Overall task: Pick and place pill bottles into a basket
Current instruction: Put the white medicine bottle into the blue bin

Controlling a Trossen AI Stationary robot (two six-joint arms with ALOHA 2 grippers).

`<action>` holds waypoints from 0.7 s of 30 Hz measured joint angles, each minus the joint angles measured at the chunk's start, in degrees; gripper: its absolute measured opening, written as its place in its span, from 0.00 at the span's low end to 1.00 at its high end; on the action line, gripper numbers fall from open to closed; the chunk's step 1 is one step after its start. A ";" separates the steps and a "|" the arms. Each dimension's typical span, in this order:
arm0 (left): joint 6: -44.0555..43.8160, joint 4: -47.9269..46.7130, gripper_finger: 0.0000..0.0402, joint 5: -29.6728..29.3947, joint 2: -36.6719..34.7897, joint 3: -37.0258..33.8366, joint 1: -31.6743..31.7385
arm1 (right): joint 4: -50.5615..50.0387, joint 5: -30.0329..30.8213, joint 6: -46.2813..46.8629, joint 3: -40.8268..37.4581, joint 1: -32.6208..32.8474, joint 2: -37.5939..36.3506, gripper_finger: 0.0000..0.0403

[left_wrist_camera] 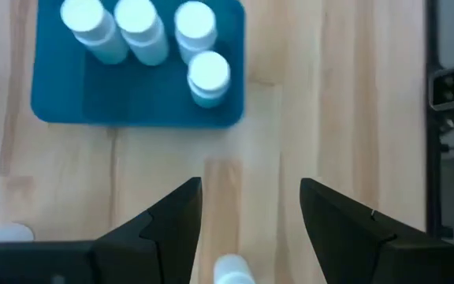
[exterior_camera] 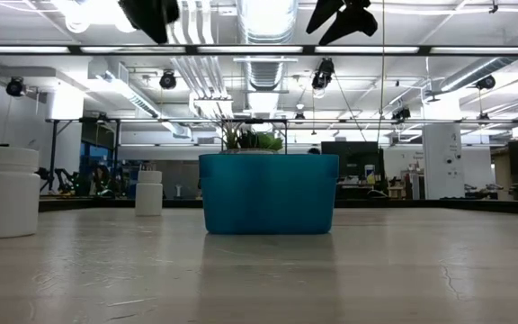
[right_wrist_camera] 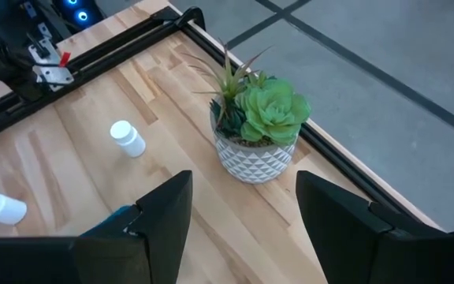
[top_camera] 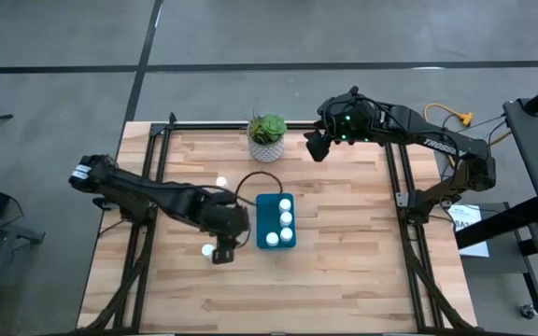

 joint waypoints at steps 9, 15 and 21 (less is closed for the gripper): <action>-3.04 -0.96 0.49 -2.76 -5.18 -5.43 -6.76 | 2.87 0.04 3.40 0.00 0.26 0.00 0.54; -5.07 -1.80 0.49 -2.74 -9.24 -12.37 -9.37 | 7.50 0.07 3.65 0.00 0.35 0.29 0.54; -6.03 -1.43 0.49 -2.78 -12.02 -15.37 -9.80 | 9.57 0.05 -0.72 0.00 0.35 1.62 0.54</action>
